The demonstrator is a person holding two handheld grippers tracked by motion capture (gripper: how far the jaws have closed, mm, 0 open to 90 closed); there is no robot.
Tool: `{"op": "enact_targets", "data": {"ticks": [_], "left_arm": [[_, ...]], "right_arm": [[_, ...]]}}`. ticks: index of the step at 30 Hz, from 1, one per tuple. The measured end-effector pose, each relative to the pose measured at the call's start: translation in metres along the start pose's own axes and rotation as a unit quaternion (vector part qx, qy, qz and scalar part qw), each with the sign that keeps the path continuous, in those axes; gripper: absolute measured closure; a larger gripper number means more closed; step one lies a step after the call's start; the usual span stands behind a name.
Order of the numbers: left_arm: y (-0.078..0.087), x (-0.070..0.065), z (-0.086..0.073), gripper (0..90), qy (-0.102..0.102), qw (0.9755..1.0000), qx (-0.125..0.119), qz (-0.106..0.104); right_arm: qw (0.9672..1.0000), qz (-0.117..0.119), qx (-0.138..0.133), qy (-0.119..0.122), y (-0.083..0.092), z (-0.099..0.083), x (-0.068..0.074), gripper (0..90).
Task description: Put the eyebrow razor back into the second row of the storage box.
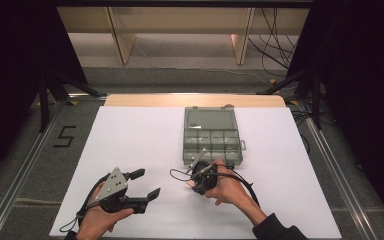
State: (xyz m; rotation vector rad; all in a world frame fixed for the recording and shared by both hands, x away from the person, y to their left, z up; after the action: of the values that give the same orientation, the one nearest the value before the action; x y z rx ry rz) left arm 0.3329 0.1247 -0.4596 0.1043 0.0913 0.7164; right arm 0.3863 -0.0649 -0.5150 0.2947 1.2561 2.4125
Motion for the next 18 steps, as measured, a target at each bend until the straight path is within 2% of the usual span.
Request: {"op": "enact_targets", "data": {"ticks": [9, 14, 18], "left_arm": [[0.0, 0.0, 0.0, 21.1, 0.001, 1.0, 0.0, 0.002], [0.0, 0.0, 0.0, 21.0, 0.003, 1.0, -0.001, 0.003], [0.001, 0.001, 0.001, 21.0, 0.003, 1.0, -0.003, 0.002]], "right_arm": [[0.9998, -0.005, -0.02, 0.004, 0.009, 0.005, -0.004, 74.6], [0.9991, -0.011, -0.041, -0.003, 0.021, 0.01, -0.01, 74.6], [0.9983, -0.018, -0.056, 0.0, 0.029, 0.014, -0.016, 74.6]]}}
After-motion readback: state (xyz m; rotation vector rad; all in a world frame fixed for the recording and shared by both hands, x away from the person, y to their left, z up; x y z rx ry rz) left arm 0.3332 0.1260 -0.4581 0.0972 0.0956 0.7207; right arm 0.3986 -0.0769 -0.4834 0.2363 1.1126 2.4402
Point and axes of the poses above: each handheld gripper's, and its own axes: y roughly backward along the jaws, z roughly out of its top, x roughly to its left, the point moved 7 cm from there along -y, roughly forward along the jaws, and after that the axes turned 12 degrees about -x, right-handed, at the moved point
